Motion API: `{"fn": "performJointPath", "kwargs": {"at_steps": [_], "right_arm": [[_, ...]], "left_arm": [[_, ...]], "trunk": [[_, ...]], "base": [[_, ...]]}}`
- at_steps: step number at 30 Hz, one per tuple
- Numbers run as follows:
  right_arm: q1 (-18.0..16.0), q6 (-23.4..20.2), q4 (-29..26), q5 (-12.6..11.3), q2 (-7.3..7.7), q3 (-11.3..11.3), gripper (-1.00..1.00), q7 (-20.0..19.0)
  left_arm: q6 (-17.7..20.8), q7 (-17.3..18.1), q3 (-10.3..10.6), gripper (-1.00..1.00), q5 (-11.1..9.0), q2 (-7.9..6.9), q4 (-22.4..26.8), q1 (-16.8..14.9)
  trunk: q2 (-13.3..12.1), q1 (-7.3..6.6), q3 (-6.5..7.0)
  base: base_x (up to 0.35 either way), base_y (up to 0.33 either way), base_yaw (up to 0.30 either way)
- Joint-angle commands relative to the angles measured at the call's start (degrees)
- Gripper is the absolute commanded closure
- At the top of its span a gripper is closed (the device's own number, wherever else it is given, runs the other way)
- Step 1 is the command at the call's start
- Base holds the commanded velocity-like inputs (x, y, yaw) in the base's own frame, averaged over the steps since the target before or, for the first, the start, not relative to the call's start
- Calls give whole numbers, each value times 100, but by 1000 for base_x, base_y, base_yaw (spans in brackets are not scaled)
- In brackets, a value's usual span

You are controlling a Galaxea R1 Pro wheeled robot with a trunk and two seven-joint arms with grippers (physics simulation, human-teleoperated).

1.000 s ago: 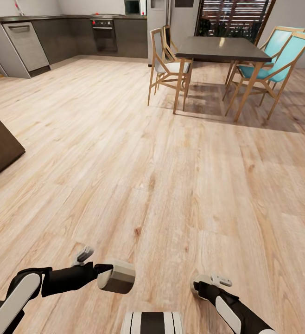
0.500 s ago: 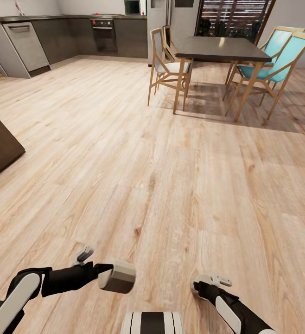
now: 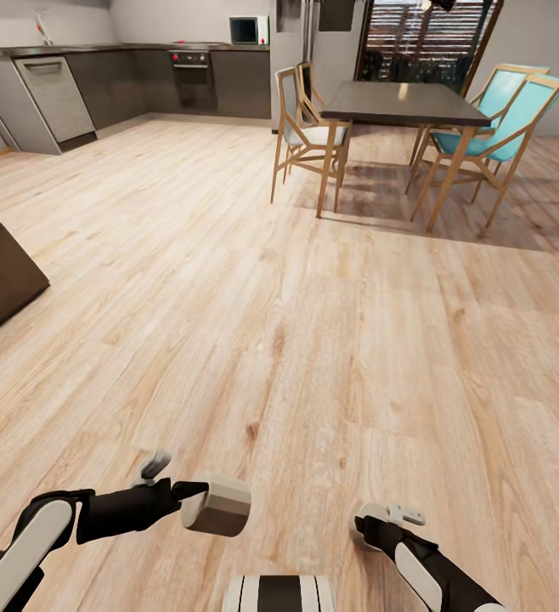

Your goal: Place each of the two pumpkins and all three candles from the living room inside a cabinet in the living room (use any cabinet), then make sure every cabinet is closed, and position the cauldron so it is next to a table in the living room.

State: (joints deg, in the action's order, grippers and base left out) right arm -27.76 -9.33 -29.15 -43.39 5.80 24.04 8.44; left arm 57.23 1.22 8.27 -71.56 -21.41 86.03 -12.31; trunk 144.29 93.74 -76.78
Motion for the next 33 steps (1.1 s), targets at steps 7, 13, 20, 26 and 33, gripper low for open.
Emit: {"fn": "performJointPath", "kwargs": {"at_steps": [7, 13, 20, 26, 33], "right_arm": [[-2, -16, -11, -64, 9, 49, 100, 53], [-2, -16, -13, -64, 9, 49, 100, 53], [-2, -80, -83, -109, 24, 39, 100, 3], [-2, -199, -419, -118, 40, 36, 100, -117], [68, -1490, -3562, -250, 80, -10, 100, -108]], "left_arm": [[13, 19, 1, 100, -2, -3, 2, -7], [10, 19, -1, 100, -2, -3, 2, -3], [5, -56, -25, 100, 143, -9, -19, -8], [-7, -76, -73, 100, 550, -138, -61, -23], [-15, -407, -192, 100, 620, -167, -77, -33]], "trunk": [[-8, -19, 152], [-16, -34, 284], [-25, -52, 440], [-33, -68, 572], [-43, -86, 728]], "base": [[0, 0, 0], [0, 0, 0], [0, 0, 0], [0, 0, 0], [0, 0, 0]]}}
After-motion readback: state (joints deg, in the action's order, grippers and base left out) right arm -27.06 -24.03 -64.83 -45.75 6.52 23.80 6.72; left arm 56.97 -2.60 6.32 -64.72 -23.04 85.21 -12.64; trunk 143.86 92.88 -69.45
